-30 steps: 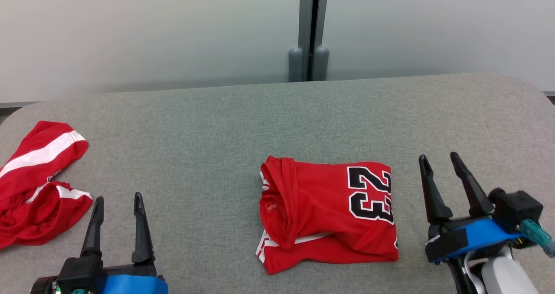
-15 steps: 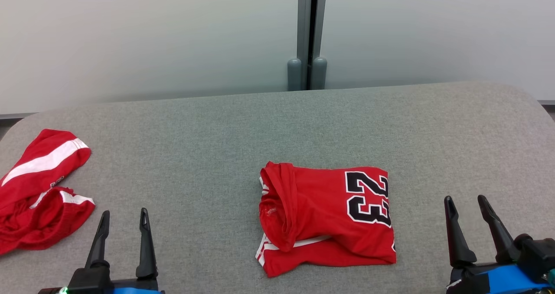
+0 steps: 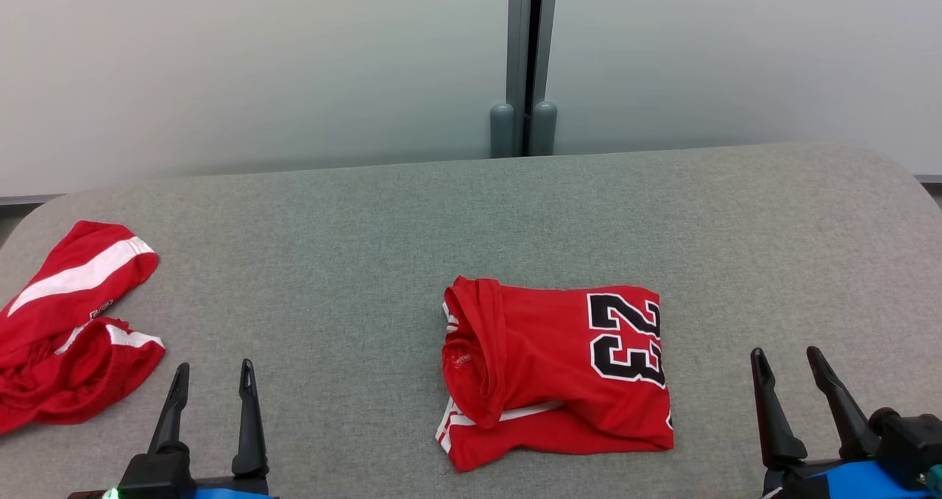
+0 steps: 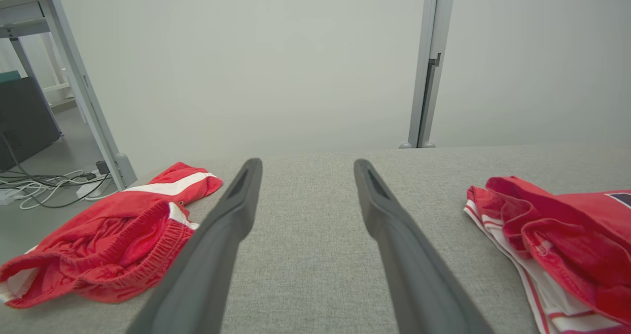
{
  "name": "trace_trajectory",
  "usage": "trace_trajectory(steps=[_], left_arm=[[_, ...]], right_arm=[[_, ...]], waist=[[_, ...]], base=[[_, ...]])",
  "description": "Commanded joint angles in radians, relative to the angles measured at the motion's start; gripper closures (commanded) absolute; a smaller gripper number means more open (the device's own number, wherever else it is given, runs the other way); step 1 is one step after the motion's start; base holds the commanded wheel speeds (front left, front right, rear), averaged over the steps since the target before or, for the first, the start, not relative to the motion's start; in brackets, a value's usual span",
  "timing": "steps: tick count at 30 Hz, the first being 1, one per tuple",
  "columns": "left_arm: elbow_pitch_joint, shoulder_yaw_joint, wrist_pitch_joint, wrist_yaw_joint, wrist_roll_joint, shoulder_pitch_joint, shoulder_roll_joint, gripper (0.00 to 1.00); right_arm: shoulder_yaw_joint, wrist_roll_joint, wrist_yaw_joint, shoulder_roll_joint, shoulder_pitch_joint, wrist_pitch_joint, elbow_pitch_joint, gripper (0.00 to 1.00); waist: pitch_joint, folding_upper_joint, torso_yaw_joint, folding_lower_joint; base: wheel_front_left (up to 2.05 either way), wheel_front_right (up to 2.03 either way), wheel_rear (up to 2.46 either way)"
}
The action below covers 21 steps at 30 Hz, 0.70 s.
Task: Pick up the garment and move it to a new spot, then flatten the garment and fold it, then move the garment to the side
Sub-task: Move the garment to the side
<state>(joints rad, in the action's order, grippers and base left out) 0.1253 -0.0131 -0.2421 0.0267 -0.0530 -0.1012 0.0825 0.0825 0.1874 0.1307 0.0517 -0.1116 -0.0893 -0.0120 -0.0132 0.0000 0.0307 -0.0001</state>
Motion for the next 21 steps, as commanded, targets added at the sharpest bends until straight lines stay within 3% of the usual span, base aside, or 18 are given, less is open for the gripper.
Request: trace_trajectory(steps=[1,14,21], left_arm=[[-0.003,0.005,0.001,-0.004,-0.006,-0.009,0.005,0.00],[-0.009,0.009,0.002,-0.017,-0.015,0.000,0.013,0.00],[-0.018,0.011,-0.004,-0.025,-0.023,0.024,0.014,0.00]], right_arm=[[-0.001,0.003,0.000,-0.002,-0.013,0.002,-0.002,0.00],[-0.003,-0.009,0.000,-0.002,0.007,0.014,0.009,0.00],[-0.069,-0.075,0.000,-0.001,0.161,0.081,0.037,0.00]], waist=[[-0.001,0.0000,0.000,0.0001],[-0.010,0.0000,-0.004,0.0001],[-0.038,0.0000,-0.005,0.0001]], base=[[0.00,0.00,0.00],[0.00,0.00,0.00],[0.00,0.00,0.00]])
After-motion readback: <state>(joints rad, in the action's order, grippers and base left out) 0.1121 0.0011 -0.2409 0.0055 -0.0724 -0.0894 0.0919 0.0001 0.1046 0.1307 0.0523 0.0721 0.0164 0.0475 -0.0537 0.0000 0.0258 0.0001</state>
